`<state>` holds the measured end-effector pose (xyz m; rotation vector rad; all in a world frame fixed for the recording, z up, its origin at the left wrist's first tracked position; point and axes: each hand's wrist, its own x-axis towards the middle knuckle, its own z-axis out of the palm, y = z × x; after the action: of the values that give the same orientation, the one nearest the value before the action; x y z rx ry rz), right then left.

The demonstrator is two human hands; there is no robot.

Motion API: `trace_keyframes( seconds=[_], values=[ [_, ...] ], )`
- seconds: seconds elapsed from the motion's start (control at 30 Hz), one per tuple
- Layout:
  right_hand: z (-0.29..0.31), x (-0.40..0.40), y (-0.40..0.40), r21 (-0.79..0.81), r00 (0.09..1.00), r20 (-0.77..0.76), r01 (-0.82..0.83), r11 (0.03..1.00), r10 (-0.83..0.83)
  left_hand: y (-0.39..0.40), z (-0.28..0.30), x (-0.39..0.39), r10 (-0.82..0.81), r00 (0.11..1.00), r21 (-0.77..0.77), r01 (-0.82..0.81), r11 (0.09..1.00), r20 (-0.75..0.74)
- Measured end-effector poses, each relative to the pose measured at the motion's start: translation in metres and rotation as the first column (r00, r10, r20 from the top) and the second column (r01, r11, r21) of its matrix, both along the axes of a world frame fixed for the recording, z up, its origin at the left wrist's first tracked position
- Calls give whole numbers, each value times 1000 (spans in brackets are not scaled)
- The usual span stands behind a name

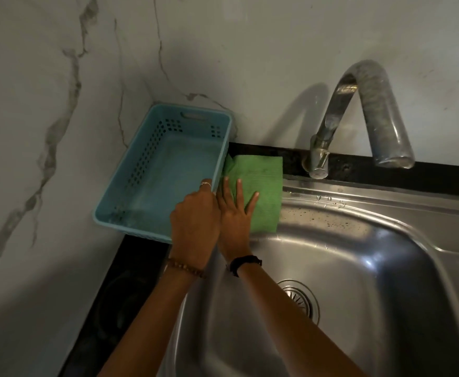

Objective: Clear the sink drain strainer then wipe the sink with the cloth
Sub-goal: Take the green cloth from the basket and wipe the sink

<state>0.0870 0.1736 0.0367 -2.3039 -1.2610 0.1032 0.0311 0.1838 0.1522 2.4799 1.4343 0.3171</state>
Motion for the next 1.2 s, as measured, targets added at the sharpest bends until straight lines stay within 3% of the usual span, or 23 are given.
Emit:
trace_keyframes(
  seconds=[0.1, 0.2, 0.33, 0.47, 0.6, 0.7, 0.8, 0.9, 1.0, 1.2],
  values=[
    [3, -3, -12, 45, 991, 89, -101, 994, 97, 0, 0, 1, 6, 1000, 11, -6, 1000, 3],
    [6, 15, -18, -18, 957, 216, -194, 981, 193, -2, 0, 1, 12, 1000, 16, -12, 1000, -7],
    [9, 36, -22, -140, 939, 172, -276, 951, 298, -4, 2, 1, 24, 999, 7, -24, 1000, -27],
    [12, 48, -44, -145, 964, 169, -182, 973, 205, -3, 4, 1, 28, 1000, -14, -28, 999, -6],
    [10, 82, -97, -187, 968, 223, -74, 980, 115, -3, 5, 3, 13, 996, -18, -14, 1000, -85],
    [13, 114, -152, -214, 973, 229, 77, 974, -27, -5, 0, 5, -63, 982, 161, 93, 983, -181],
    [19, 143, -196, -219, 956, 220, 242, 945, -193, -16, -13, 18, -305, 944, 299, 329, 896, -126],
    [23, 149, -202, -192, 941, 132, 334, 923, -313, -27, -37, 37, -505, 850, 102, 522, 847, -152],
    [21, 137, -181, -174, 930, 85, 367, 914, -357, -16, -59, 47, -486, 837, -71, 485, 872, -252],
    [17, 100, -138, -77, 957, 102, 279, 957, -270, -1, -71, 44, -477, 861, -33, 480, 877, -176]
  ],
)
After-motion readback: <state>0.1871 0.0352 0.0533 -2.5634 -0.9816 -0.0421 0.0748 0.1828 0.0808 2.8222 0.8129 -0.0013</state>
